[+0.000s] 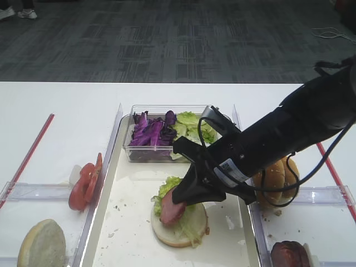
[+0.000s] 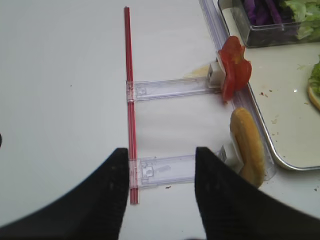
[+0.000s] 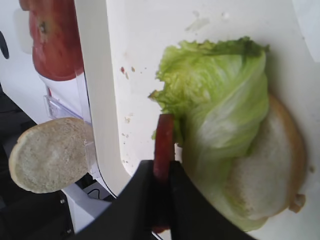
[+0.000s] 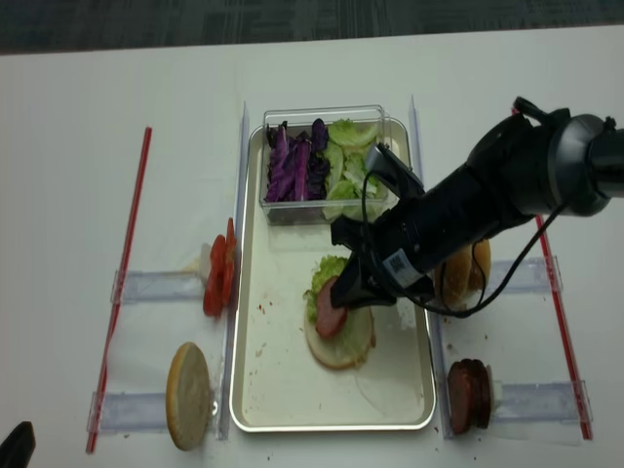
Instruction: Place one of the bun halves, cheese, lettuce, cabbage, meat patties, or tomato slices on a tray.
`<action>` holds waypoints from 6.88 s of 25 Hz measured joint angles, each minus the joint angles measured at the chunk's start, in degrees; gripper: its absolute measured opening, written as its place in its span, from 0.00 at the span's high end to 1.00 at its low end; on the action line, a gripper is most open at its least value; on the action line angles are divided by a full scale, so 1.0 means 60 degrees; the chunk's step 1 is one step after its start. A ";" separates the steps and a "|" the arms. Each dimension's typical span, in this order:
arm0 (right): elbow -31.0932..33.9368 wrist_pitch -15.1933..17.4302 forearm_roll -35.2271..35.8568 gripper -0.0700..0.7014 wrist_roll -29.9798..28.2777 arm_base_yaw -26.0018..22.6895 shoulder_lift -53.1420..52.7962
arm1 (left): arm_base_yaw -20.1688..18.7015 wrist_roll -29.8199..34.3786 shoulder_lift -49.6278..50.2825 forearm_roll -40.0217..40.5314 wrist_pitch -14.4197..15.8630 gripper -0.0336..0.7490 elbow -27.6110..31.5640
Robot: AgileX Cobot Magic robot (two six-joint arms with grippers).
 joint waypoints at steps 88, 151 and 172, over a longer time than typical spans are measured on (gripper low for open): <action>-0.6849 0.3732 -1.0978 0.35 0.6506 -0.3561 -0.0637 | 0.0000 0.0000 0.0000 0.0000 0.0000 0.58 0.0000; 0.3301 0.4165 -1.1785 0.44 0.5611 -0.4086 -1.6991 | 0.0000 0.0000 0.0000 0.0000 0.0000 0.58 0.0000; 0.3989 0.3049 -1.1893 0.44 0.5250 -0.4086 -1.7984 | 0.0000 0.0000 0.0000 0.0000 0.0000 0.58 0.0000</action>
